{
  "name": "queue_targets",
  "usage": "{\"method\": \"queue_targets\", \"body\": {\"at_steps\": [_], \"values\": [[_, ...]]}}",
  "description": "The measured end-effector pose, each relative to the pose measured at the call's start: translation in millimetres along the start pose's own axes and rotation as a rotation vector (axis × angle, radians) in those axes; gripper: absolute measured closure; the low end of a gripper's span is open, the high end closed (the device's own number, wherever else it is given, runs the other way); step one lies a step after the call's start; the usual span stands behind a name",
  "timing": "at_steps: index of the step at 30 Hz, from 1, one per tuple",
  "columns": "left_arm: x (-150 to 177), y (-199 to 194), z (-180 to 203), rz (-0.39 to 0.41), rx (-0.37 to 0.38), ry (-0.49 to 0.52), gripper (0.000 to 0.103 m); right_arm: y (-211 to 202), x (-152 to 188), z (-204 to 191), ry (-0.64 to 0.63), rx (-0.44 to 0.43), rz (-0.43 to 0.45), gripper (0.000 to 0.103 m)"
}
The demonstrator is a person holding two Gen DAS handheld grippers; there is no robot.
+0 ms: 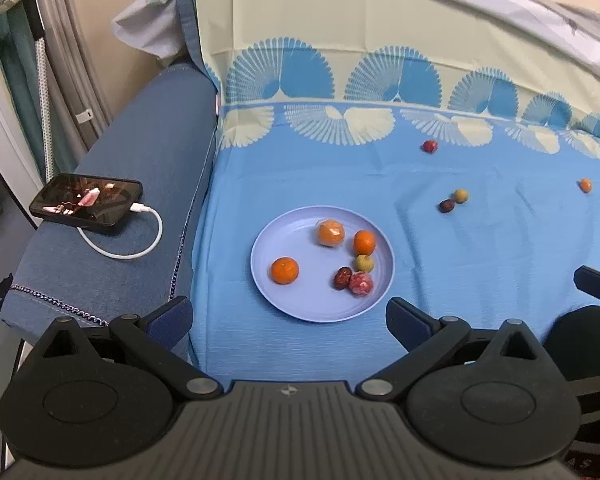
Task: Organize fruits
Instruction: 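Lift both open tools away from the plate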
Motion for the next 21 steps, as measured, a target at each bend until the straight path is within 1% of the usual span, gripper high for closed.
{"method": "queue_targets", "body": {"at_steps": [4,8,12,14,18,21], "values": [[3.0,-19.0,-1.0,0.043,0.007,-0.029,0.000,-12.5,0.8,0.0,-0.019,0.009,0.018,0.001],[7.7,-25.1,-4.2,0.047,0.006,-0.051,0.000,-18.8,0.1,-2.6,-0.046,0.009,0.033,0.001],[7.0,-25.3,-8.2,0.047,-0.009,-0.043,0.000,-19.2,-0.6,1.0,-0.012,0.010,0.037,0.001],[9.9,-22.8,-9.6,0.041,-0.018,-0.038,0.000,-17.8,0.9,1.4,-0.004,0.005,0.033,0.001],[18.0,-11.3,-11.3,-0.004,-0.016,-0.030,0.000,-14.9,3.8,-1.5,-0.004,-0.017,0.029,0.001],[20.8,-6.3,-13.2,-0.012,-0.020,-0.034,0.000,-11.1,5.2,-2.9,-0.004,-0.030,0.016,0.001]]}}
Point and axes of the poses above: each gripper's, at about its wrist camera, not at the fingertips, and y roughly the way its jaws point, z to its right, x to its underside, the point moved 9 cm from there along y, roughly the way its jaws point, and after that the axes turned 2 degrees about x, right-handed, at the moved point
